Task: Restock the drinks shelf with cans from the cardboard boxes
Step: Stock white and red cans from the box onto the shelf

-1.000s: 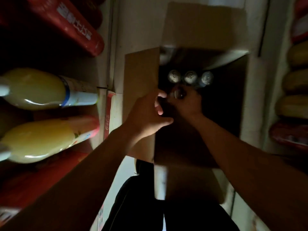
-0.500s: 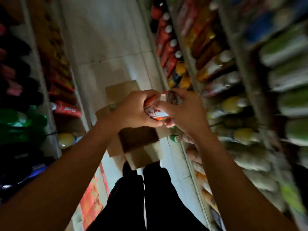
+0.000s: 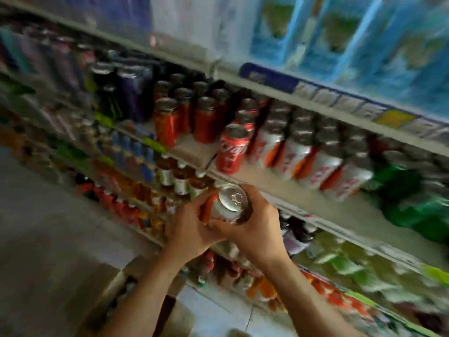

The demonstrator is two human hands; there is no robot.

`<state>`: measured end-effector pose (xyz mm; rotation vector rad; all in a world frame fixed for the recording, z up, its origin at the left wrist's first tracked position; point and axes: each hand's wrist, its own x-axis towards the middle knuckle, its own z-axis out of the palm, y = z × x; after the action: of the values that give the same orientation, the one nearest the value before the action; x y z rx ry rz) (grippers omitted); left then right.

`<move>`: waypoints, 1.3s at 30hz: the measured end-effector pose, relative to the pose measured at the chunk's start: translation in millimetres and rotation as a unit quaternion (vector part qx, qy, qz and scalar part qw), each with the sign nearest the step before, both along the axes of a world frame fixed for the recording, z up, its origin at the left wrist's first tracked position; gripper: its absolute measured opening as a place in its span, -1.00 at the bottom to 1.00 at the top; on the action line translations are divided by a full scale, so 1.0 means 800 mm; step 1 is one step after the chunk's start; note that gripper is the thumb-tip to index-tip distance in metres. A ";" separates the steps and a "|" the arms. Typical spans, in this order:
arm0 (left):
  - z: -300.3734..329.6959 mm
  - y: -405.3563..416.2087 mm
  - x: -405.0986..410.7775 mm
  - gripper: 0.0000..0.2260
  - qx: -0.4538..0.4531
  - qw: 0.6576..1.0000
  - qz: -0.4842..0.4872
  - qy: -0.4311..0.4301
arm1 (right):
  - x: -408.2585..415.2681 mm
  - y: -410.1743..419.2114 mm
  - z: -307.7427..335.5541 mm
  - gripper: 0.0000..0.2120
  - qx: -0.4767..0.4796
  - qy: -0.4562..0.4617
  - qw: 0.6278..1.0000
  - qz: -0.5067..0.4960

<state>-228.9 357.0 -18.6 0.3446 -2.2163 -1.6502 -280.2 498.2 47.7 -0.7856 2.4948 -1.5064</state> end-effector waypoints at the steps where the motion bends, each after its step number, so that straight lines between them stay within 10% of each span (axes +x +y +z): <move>1: 0.012 0.012 -0.010 -0.44 0.012 1.000 -0.006 0.014 | -0.005 0.012 0.007 -0.42 -0.019 0.007 1.000 -0.018; 39: 0.033 0.069 -0.127 -0.61 -0.223 0.970 0.085 0.044 | -0.164 0.050 -0.054 -0.59 -0.013 0.016 0.999 -0.041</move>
<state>-330.4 412.0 8.0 0.3205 -2.3336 -1.0199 -411.1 538.5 4.5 -0.7244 2.5660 -1.5672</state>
